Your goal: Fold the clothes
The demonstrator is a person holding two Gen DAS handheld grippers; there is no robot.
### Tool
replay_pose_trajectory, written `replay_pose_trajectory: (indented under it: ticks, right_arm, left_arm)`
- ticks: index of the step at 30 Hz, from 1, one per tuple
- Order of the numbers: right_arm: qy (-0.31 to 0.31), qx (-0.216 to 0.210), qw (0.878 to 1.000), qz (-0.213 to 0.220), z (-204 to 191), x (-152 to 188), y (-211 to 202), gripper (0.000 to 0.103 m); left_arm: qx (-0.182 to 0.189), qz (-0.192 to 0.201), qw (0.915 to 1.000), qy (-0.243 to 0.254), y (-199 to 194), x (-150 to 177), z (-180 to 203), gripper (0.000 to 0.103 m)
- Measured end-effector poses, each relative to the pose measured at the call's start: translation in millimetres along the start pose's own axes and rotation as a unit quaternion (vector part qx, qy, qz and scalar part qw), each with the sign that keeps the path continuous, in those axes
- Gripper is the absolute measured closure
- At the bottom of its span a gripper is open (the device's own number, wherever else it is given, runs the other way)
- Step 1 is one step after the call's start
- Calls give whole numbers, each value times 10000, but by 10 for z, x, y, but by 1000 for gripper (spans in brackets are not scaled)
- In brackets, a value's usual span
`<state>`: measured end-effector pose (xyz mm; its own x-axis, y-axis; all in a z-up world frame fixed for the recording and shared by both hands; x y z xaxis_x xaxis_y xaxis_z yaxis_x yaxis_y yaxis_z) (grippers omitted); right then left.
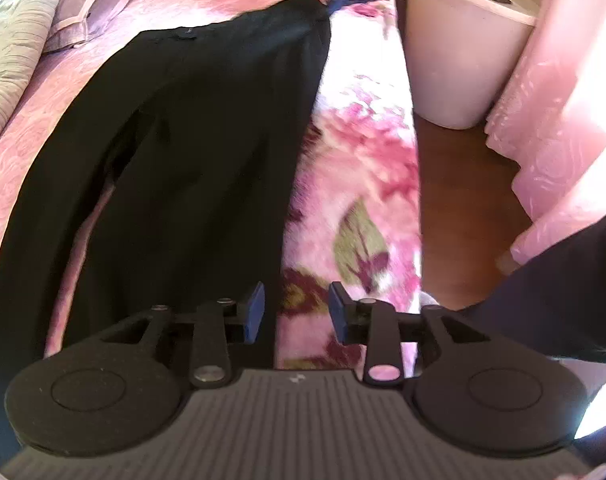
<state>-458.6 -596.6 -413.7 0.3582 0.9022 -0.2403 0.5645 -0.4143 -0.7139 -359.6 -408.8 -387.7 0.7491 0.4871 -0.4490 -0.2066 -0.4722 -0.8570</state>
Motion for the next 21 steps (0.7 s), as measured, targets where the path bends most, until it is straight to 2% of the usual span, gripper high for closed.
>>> replay_pose_trajectory:
  ticks: [3, 6, 8, 10, 11, 13, 17, 18, 19, 21]
  right_arm:
    - [-325, 87, 9988, -356, 87, -65, 103, 101]
    - [-699, 166, 9968, -343, -8, -43, 97, 101]
    - [-1018, 368, 9939, -190, -147, 65, 18, 93]
    - [-1444, 582, 9878, 9, -330, 214, -86, 74]
    - [-1652, 669, 9839, 96, -424, 293, -135, 72]
    - [-1943, 524, 9795, 35, -636, 541, -154, 67]
    - [-2395, 95, 9699, -436, -1035, 1111, 50, 64]
    - [-2504, 21, 9665, -565, -1122, 1258, 108, 63]
    - [-2549, -21, 9647, -662, -1181, 1373, 177, 63]
    - [-2622, -77, 9610, -879, -1293, 1600, 325, 63]
  left_arm:
    - [-235, -156, 9987, -416, 66, 51, -334, 70]
    - [-558, -269, 9938, -921, 140, 114, -803, 69]
    - [-773, -344, 9885, -1256, 189, 157, -1115, 69]
    - [-986, -419, 9815, -1588, 237, 201, -1427, 68]
    - [-1085, -457, 9774, -1754, 263, 224, -1583, 68]
    - [-829, -653, 9728, -2062, 445, 305, -1826, 68]
    - [-87, -1107, 9623, -2484, 830, 482, -2091, 69]
    - [132, -1203, 9598, -2531, 916, 528, -2098, 75]
    - [344, -1290, 9570, -2573, 997, 573, -2104, 103]
    - [443, -1079, 9619, -2474, 931, 626, -2069, 103]
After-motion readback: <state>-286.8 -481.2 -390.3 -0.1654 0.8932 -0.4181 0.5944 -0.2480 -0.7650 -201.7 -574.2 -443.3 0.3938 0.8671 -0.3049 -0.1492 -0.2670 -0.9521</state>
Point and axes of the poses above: each gripper's, at about its wrist camera, not at the fingertips, and y roughly the way its jaws point, z to its right, x to its underside, the point moved 4 cm from there along y, roughly the way its jaws point, and after that the axes turned 12 degrees about -x, right-handed, at the moved point
